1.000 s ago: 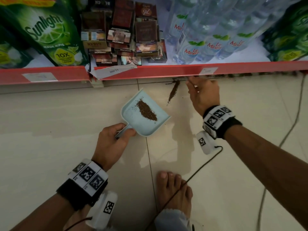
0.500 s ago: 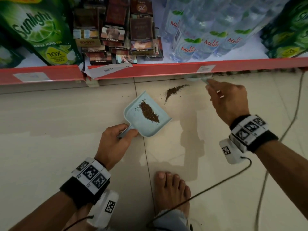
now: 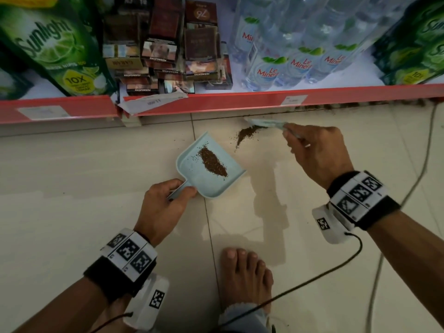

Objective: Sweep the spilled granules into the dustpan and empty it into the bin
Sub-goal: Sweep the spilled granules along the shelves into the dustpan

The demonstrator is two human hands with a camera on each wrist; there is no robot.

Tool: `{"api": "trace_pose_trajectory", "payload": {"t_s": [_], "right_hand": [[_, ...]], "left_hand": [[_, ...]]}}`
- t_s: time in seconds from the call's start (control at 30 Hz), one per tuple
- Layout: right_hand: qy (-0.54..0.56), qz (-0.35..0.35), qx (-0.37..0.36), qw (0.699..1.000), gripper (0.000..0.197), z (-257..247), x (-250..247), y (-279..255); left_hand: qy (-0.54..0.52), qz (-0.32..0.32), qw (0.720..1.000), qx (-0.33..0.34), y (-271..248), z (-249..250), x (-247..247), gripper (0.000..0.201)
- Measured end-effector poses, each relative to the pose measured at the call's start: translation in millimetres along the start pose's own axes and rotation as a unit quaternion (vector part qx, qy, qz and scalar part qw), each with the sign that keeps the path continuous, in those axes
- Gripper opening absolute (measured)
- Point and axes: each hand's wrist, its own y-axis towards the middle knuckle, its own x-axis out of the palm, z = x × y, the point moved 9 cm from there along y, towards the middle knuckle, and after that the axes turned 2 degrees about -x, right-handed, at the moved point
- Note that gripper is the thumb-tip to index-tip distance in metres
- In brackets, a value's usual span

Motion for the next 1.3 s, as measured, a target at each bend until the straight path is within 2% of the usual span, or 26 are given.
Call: {"api": "trace_pose_trajectory", "payload": {"t_s": [0.07, 0.13, 0.23, 0.33, 0.4, 0.57, 0.67, 0.73, 0.83, 0.93, 1.0, 1.1, 1.2, 1.3], "right_hand": [[0.006, 0.018, 0.005, 1.000, 0.031, -4, 2, 13], [0.000, 0.023, -0.004, 1.000, 0.030, -13, 9, 28], [-0.019, -0.026, -0.007, 0.999, 0.028, -18, 25, 34], [-0.036, -0.079, -0.033, 0.996, 0.024, -18, 27, 15], [-0.012, -0.070, -0.050, 0.996, 0.022, -20, 17, 0], [0.089, -0.020, -0.014, 0.996, 0.027, -16, 3, -8], [0.091, 0.017, 0.016, 0.996, 0.029, -14, 7, 9], [0.047, 0.022, 0.022, 0.998, 0.028, -13, 11, 22], [-0.032, -0.036, 0.007, 0.999, 0.027, -13, 20, 24], [-0.047, -0.078, -0.023, 0.996, 0.031, -15, 18, 8], [0.008, -0.073, -0.034, 0.997, 0.032, -23, 10, 0], [0.080, -0.024, -0.060, 0.995, 0.028, -48, 5, 8], [0.079, 0.000, -0.081, 0.994, 0.024, -78, 21, 28], [0.065, -0.025, -0.079, 0.994, 0.028, -100, 49, 50]], "left_hand": [[-0.002, -0.008, 1.000, -0.002, -3, 1, 3, 0.038], [0.000, -0.016, 1.000, 0.002, -5, 1, 5, 0.034], [-0.002, -0.018, 1.000, 0.011, -6, 3, 3, 0.032], [-0.011, -0.009, 1.000, 0.014, -6, 2, -6, 0.033], [-0.013, 0.003, 1.000, 0.009, -7, -1, -12, 0.033], [-0.013, 0.011, 1.000, -0.007, -7, -6, -12, 0.041], [-0.002, -0.003, 1.000, -0.001, -9, -3, -6, 0.037], [0.002, -0.004, 1.000, 0.006, -8, -2, -6, 0.034], [0.004, 0.005, 1.000, 0.014, -6, -4, -11, 0.027], [-0.010, 0.013, 1.000, 0.010, -8, -5, -17, 0.033], [-0.013, 0.021, 1.000, -0.003, -9, -7, -21, 0.040], [-0.010, 0.024, 1.000, -0.016, -11, -10, -23, 0.042], [-0.010, 0.021, 1.000, -0.009, -14, -8, -24, 0.039], [-0.012, 0.024, 1.000, -0.010, -16, -7, -28, 0.040]]}}
